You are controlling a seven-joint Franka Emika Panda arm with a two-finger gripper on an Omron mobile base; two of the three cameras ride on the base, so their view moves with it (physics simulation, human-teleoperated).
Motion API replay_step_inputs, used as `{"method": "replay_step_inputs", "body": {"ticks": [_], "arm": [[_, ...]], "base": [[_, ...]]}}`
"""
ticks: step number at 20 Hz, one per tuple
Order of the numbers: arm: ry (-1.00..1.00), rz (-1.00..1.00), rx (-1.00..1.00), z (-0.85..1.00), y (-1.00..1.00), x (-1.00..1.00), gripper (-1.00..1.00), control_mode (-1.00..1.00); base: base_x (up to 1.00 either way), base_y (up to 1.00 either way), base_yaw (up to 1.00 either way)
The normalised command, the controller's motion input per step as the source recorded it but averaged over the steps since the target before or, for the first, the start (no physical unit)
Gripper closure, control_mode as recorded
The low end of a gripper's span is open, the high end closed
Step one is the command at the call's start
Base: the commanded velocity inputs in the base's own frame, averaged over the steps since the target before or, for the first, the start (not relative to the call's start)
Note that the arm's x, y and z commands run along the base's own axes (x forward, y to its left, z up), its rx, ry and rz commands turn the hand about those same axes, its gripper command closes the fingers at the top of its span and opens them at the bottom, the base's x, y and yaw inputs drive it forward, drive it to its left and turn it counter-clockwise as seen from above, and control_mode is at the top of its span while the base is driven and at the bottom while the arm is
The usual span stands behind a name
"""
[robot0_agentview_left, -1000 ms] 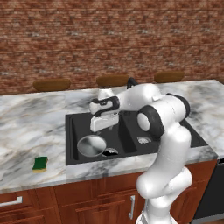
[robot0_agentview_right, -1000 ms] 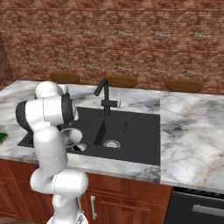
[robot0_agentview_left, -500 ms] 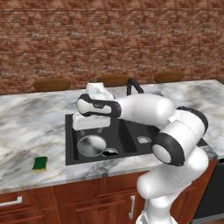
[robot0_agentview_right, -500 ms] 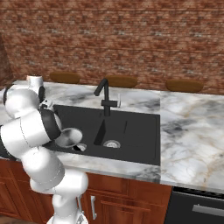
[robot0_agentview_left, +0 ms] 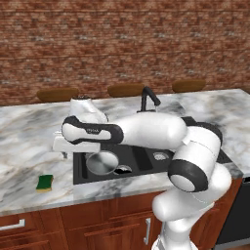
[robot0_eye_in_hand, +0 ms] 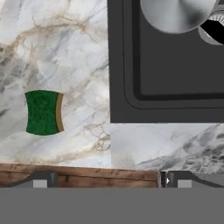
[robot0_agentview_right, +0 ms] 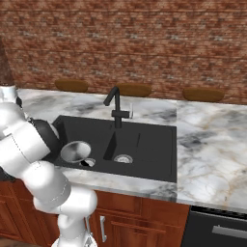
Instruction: Pick the pan and sponge and place them into the sink. Then turn on the water.
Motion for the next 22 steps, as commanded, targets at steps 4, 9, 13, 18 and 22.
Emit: {"method": "replay_step_inputs", "body": {"ticks": [4, 9, 13, 18, 22], "arm": [[0.15, -0.11, -0.06, 0.03, 0.86, 0.00, -1.00, -1.00], [0.09, -0.07, -0.07, -0.04, 0.71, 0.00, -1.00, -1.00], [0.02, -0.01, -0.07, -0.24, 0.45, 0.00, -1.00, -1.00], [0.00, 0.00, -0.06, -0.33, 0.22, 0.00, -1.00, -1.00], [0.00, 0.00, -0.04, -0.40, 0.04, 0.00, -1.00, -1.00]], "base": [[0.00, 0.00, 0.00], [0.00, 0.00, 0.00], [0.00, 0.00, 0.00], [0.00, 0.00, 0.00], [0.00, 0.00, 0.00]]}}
